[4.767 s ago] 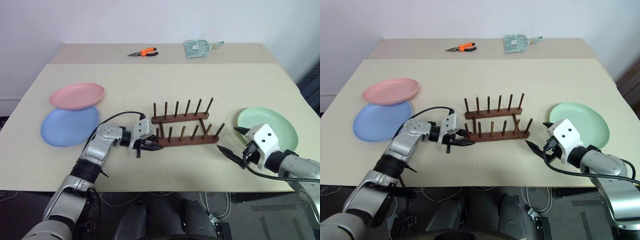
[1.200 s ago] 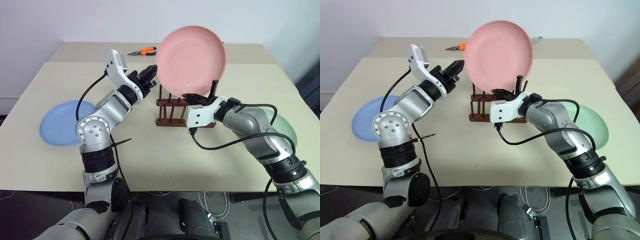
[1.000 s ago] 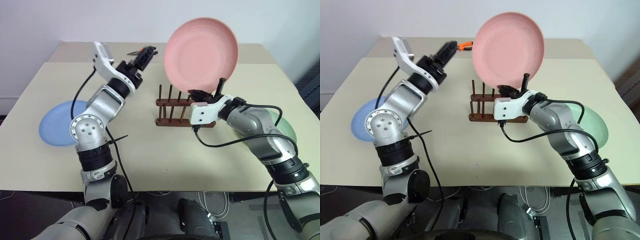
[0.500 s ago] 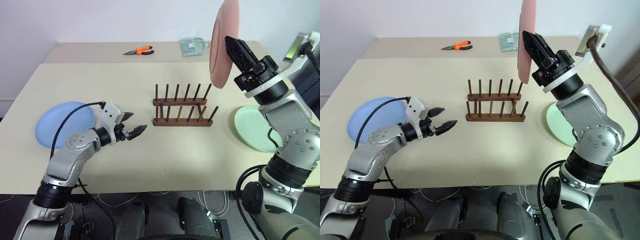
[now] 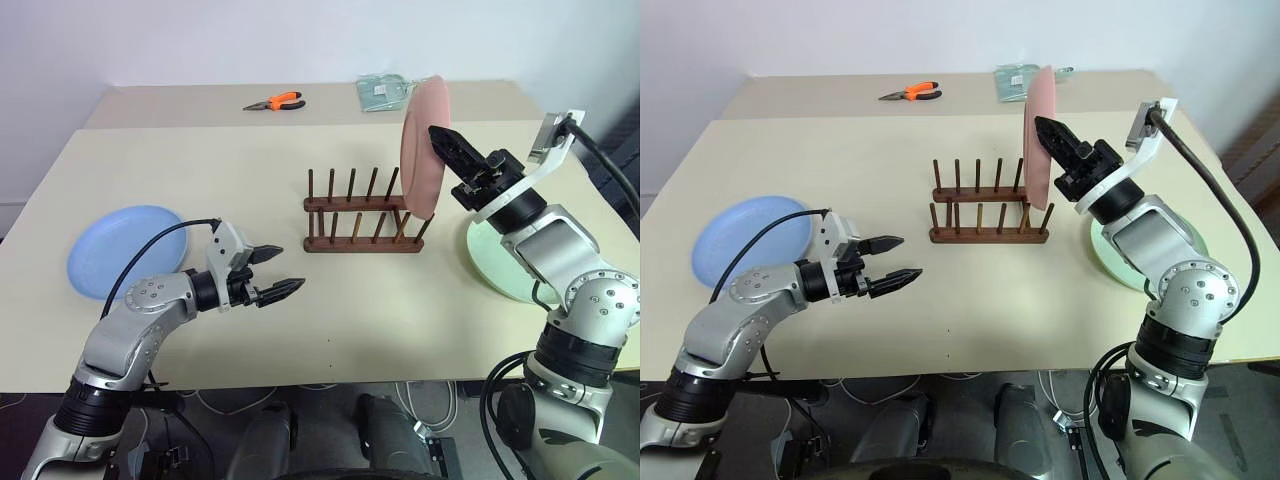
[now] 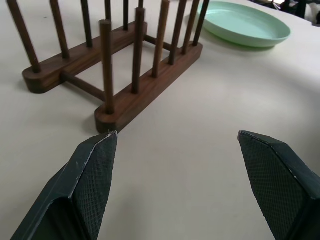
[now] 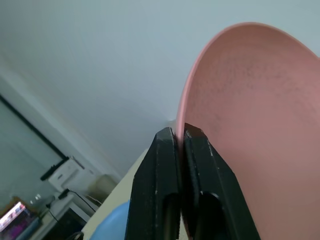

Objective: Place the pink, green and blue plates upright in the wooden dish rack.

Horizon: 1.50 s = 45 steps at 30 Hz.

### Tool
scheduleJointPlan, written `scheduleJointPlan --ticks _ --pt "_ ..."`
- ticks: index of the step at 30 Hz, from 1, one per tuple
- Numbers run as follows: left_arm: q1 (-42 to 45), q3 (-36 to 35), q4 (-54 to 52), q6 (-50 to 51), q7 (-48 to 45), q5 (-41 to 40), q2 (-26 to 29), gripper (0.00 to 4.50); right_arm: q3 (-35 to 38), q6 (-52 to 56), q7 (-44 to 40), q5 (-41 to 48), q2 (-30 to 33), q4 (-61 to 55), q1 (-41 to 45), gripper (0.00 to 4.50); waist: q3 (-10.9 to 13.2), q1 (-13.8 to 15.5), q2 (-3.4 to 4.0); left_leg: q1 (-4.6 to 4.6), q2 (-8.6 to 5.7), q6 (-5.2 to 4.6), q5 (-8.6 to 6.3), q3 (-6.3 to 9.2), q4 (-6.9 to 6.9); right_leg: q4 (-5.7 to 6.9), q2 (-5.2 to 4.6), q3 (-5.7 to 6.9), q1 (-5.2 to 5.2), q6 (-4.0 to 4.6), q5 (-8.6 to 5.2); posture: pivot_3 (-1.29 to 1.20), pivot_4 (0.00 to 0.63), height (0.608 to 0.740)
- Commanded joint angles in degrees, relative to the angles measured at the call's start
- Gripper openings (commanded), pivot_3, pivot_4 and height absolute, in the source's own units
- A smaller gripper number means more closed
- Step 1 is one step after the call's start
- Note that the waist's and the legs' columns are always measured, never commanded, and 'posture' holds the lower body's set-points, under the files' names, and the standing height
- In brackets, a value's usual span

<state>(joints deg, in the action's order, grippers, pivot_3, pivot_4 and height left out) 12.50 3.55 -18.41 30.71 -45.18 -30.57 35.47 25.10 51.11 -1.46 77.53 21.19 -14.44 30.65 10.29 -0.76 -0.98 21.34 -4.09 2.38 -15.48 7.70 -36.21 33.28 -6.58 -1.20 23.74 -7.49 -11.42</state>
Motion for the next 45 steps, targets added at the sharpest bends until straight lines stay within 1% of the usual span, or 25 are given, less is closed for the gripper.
scheduleJointPlan --ticks 1,3,4,6,10,12,14,16,18,19,21,24,27,31,32,34,37,39,41,42,45 --pt "0.74 0.44 -3.06 0.43 -0.5 -0.39 -0.56 4.02 -0.8 -1.64 -0.98 -1.53 1.93 -0.07 1.55 1.82 0.0 0.0 0.0 0.0 0.0 0.0 0.0 0.0 0.0 0.0 0.0 0.0 0.0 0.0 0.0 0.0 0.15 0.74" --pt "0.94 0.96 -3.62 0.9 -0.18 -0.33 -1.37 4.02 -2.23 -3.09 -2.29 -6.73 4.57 -0.74 1.52 2.79 0.0 0.03 0.01 0.0 0.0 0.0 0.0 0.0 -0.01 0.0 0.0 0.0 0.0 0.0 0.0 0.0 0.15 0.74" --pt "1.07 1.43 -3.86 1.21 -0.1 -0.45 -2.01 4.02 -2.86 -4.27 -3.93 -10.1 7.01 -1.76 1.09 3.31 0.0 0.09 0.0 0.01 -0.01 0.0 0.0 -0.02 -0.01 0.0 0.0 0.0 0.01 -0.01 0.0 0.0 0.15 0.74" --pt "1.29 2.34 -4.29 1.55 -0.09 -0.21 -2.9 4.02 -3.08 -6.05 -6.82 -14.07 10.58 -3.09 0.2 3.31 0.02 0.24 0.02 0.03 -0.03 0.0 0.0 -0.03 -0.02 -0.02 -0.01 0.0 -0.01 -0.02 0.0 0.0 0.15 0.74" --pt "2.04 5.07 -4.39 1.62 -0.31 0.55 -4.75 4.02 3.5 -9.21 -10.1 -17.31 16.81 -3.93 -4.45 3.31 0.0 0.42 -0.01 0.03 -0.02 -0.01 0.0 -0.02 -0.02 -0.09 -0.02 0.02 -0.07 -0.06 -0.03 0.0 0.15 0.74" --pt "2.54 6.42 -3.95 1.26 -0.75 1.07 -5.32 4.02 6.87 -9.26 -11.65 -18.96 19.58 -4.21 -9.52 3.31 0.0 0.6 -0.02 0.03 -0.02 -0.01 -0.01 -0.01 -0.04 -0.12 -0.02 0.02 -0.12 -0.07 -0.04 0.0 0.15 0.74" --pt "3.24 7.78 -3.09 0.72 -1.5 1.75 -5.82 4.02 7.82 -9.31 -14.5 -23.19 22.84 -5.52 -16.97 3.31 -0.01 0.95 -0.01 0.01 -0.02 -0.04 -0.02 -0.04 -0.04 -0.16 -0.03 0.02 -0.16 -0.06 -0.05 0.0 0.15 0.74" --pt "3.88 8.97 -2.14 0.13 -2.55 2.51 -6.21 4.02 4.09 -10.99 -19.27 -30.29 26.56 -8.37 -26.32 3.31 -0.02 1.34 -0.01 0.0 -0.02 -0.04 -0.02 -0.06 -0.03 -0.15 -0.04 0.02 -0.16 -0.05 -0.06 0.0 0.15 0.74" --pt "4.39 9.91 -1.39 -0.51 -3.55 3.38 -6.34 4.02 -2.0 -13.91 -22.07 -38.15 29.56 -10.1 -32.66 3.31 -0.05 1.15 0.08 -0.01 -0.01 -0.04 -0.02 -0.1 -0.05 -0.14 -0.03 0.02 -0.17 -0.07 -0.07 0.0 0.15 0.74" --pt "4.7 10.31 -1.01 -0.78 -3.95 3.85 -6.43 4.02 -5.16 -15.18 -22.66 -41.8 30.59 -10.4 -34.46 3.31 -0.08 0.95 0.12 -0.04 0.01 -0.04 -0.02 -0.18 -0.05 -0.14 -0.03 -0.03 -0.17 -0.23 -0.18 0.0 0.15 0.74" --pt "5.4 10.94 -0.24 -1.35 -4.79 4.76 -6.61 4.02 -11.59 -18.14 -22.63 -49.87 31.75 -8.52 -36.37 3.31 -0.08 0.48 0.12 -0.04 0.01 -0.04 -0.02 -0.26 -0.07 -0.12 -0.05 -0.07 -0.18 -0.24 -0.19 0.0 0.15 0.74" --pt "6.28 11.18 0.63 -1.77 -5.3 5.46 -7.14 4.02 -17.41 -19.42 -20.25 -58.7 31.42 -2.73 -34.61 3.31 -0.07 0.25 0.11 -0.06 0.02 -0.03 -0.02 -0.26 -0.1 -0.13 -0.08 -0.04 -0.19 -0.23 -0.19 0.0 0.15 0.74" --pt "6.49 10.86 0.62 -1.72 -5.55 5.59 -7.28 4.02 -19.8 -20.48 -18.87 -64.1 30.24 2.93 -32.36 2.5 -0.08 0.3 0.11 -0.01 -0.01 -0.03 -0.02 -0.25 -0.13 -0.17 -0.12 -0.04 -0.17 -0.23 -0.18 0.0 0.15 0.74" --pt "5.96 10.48 0.4 -1.95 -5.6 5.96 -7.01 4.02 -18.78 -21.37 -19.41 -66.27 29.14 4.85 -30.86 0.47 -0.08 0.86 0.07 -0.01 -0.03 -0.04 -0.03 -0.18 -0.13 -0.16 -0.13 -0.03 -0.19 -0.23 -0.17 0.0 0.15 0.74" --pt "5.78 10.44 0.35 -2.03 -5.6 6.11 -6.96 4.02 -18.34 -21.67 -19.5 -66.67 28.85 5.05 -30.58 0.03 -0.08 1.08 0.07 -0.01 -0.03 -0.04 -0.03 -0.18 -0.13 -0.15 -0.13 -0.03 -0.19 -0.23 -0.17 0.0 0.15 0.74" --pt "5.61 10.4 0.31 -2.13 -5.55 6.44 -6.95 4.02 -17.23 -21.89 -19.79 -66.99 28.25 4.99 -30.03 0.03 -0.08 1.31 0.07 -0.02 -0.03 -0.04 -0.03 -0.19 -0.19 -0.15 -0.12 -0.04 -0.21 -0.25 -0.17 0.0 0.15 0.74" --pt "5.25 10.11 0.02 -2.15 -5.15 6.74 -6.87 4.02 -11.66 -23.85 -19.7 -64.36 26.39 2.52 -27.25 0.03 -0.07 1.4 0.08 -0.02 -0.02 -0.05 -0.03 -0.19 -0.18 -0.15 -0.12 -0.03 -0.22 -0.26 -0.18 0.0 0.15 0.74" --pt "5.14 9.65 0.19 -2.3 -4.79 6.83 -6.81 4.02 -6.77 -26.08 -19.33 -61.13 24.4 0.21 -22.69 0.03 -0.04 1.26 0.12 -0.01 -0.03 -0.05 -0.03 -0.21 -0.19 -0.14 -0.12 -0.05 -0.21 -0.26 -0.17 0.0 0.15 0.74" --pt "5.13 9.17 0.73 -2.76 -4.53 7.17 -6.61 4.02 -2.73 -25.86 -18.82 -57.01 22.96 -2.12 -16.8 0.03 0.0 1.0 0.29 -0.03 -0.02 -0.05 -0.03 -0.21 -0.19 -0.11 -0.11 -0.05 -0.2 -0.26 -0.16 0.0 0.15 0.74" --pt "5.17 8.84 1.25 -3.25 -4.29 7.56 -6.49 4.02 -0.91 -24.86 -18.54 -53.97 22.31 -3.52 -12.92 0.03 0.02 0.97 0.34 -0.03 -0.02 -0.05 -0.03 -0.21 -0.19 -0.1 -0.11 -0.05 -0.19 -0.26 -0.16 0.0 0.15 0.74" --pt "5.67 7.19 3.55 -4.87 -3.05 8.69 -6.59 4.02 2.64 -17.95 -16.6 -39.02 19.2 -7.96 -0.69 0.03 0.02 0.98 0.34 -0.05 0.02 -0.05 -0.03 -0.14 -0.13 -0.07 -0.05 -0.01 -0.18 -0.25 -0.16 0.0 0.15 0.74"
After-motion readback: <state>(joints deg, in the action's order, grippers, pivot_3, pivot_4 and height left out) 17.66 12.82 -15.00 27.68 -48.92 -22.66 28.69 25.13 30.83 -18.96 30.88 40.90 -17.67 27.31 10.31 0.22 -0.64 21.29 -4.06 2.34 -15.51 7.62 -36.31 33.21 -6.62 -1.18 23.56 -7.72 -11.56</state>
